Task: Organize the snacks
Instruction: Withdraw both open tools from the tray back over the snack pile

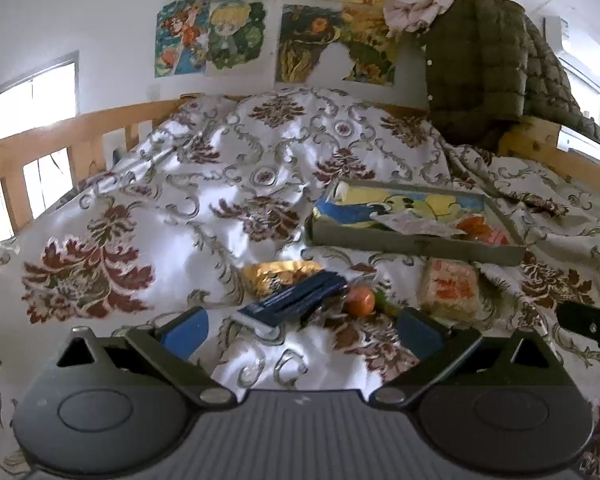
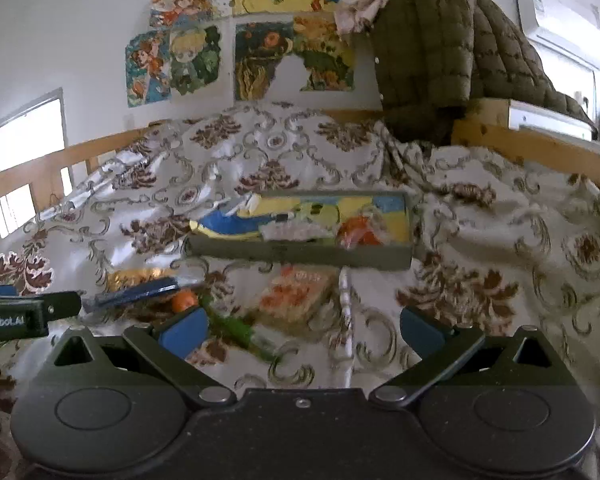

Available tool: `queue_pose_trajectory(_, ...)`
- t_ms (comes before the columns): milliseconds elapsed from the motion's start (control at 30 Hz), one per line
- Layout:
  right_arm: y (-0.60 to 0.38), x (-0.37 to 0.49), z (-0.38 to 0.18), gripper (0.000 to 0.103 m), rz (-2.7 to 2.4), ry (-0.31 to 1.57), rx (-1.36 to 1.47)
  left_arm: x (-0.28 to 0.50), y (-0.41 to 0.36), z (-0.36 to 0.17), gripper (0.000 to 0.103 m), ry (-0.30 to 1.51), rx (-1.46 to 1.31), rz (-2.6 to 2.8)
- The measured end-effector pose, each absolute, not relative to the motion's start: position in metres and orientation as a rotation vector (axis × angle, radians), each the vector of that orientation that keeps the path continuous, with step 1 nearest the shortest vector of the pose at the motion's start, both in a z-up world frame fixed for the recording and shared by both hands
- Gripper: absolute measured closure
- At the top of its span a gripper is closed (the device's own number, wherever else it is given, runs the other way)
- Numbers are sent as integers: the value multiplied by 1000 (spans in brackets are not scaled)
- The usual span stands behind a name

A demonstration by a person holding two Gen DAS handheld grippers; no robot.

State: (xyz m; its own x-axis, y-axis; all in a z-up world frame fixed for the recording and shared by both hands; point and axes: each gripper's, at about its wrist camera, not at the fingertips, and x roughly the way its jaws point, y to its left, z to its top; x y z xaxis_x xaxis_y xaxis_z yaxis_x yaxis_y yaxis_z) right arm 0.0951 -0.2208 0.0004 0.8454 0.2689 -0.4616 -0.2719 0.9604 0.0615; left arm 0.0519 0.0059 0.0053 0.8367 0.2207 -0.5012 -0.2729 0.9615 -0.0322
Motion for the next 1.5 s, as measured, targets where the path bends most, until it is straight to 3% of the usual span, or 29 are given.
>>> queue_pose_trajectory(1500,-209,83,-21,1,389,534,20,59,10,-14,0,594,-84,314)
